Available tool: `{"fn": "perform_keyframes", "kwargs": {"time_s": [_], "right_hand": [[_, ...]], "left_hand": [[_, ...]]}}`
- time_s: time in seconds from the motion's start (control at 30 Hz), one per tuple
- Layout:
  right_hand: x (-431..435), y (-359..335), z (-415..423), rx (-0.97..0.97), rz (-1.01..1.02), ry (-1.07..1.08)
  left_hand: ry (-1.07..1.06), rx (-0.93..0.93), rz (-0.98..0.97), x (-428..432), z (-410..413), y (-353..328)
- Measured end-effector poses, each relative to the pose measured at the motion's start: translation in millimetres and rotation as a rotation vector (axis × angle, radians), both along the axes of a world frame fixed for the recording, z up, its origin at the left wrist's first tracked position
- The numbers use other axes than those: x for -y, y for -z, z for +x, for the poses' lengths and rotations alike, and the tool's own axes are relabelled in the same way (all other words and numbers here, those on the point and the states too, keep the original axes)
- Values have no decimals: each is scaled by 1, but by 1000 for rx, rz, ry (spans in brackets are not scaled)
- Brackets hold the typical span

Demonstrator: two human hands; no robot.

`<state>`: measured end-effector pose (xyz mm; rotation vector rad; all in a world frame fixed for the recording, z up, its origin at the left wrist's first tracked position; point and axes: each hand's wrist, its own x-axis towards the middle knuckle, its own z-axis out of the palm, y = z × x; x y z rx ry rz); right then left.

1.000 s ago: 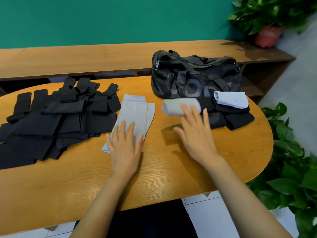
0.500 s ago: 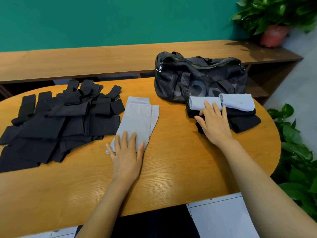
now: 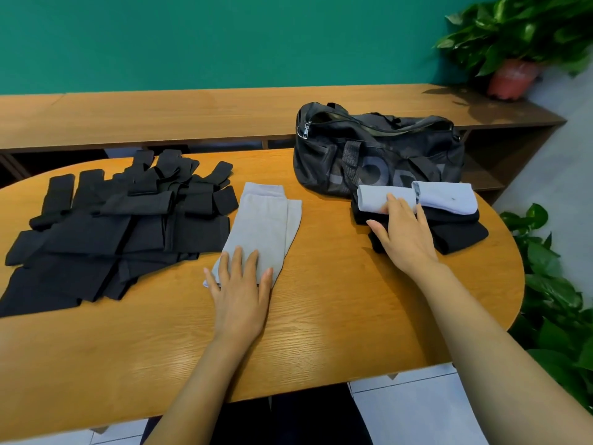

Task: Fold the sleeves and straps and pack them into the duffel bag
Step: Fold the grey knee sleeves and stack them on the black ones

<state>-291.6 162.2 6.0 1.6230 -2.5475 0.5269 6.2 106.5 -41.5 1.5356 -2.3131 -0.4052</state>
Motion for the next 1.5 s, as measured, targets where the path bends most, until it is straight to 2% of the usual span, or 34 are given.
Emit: {"fn": "perform_keyframes", "kwargs": {"time_s": [0.3,0.53,0.7,0.97,1.13,1.33,1.5], "right_hand": [[31,-3,-18,-127,239,-72],[36,7,-37,1,192,-152],[40,3,-33,-34,169,-132],[24,-8,-18,-121,112,-123],[15,-15,31,-90,81,-206],[14,7,130,10,187,-464],[12,28,175,107,109,-612]], "left_hand": [[-3,-11,-22,0,2,4],[-3,-8,-21,2,0,3],[4,-40,-8,2,1,1],[15,-247,5,2,4,-7],[17,-287,-55,7,20,-16],[-11,-262,-49,17,42,-6],[-6,-328,-85,17,50,3]]}}
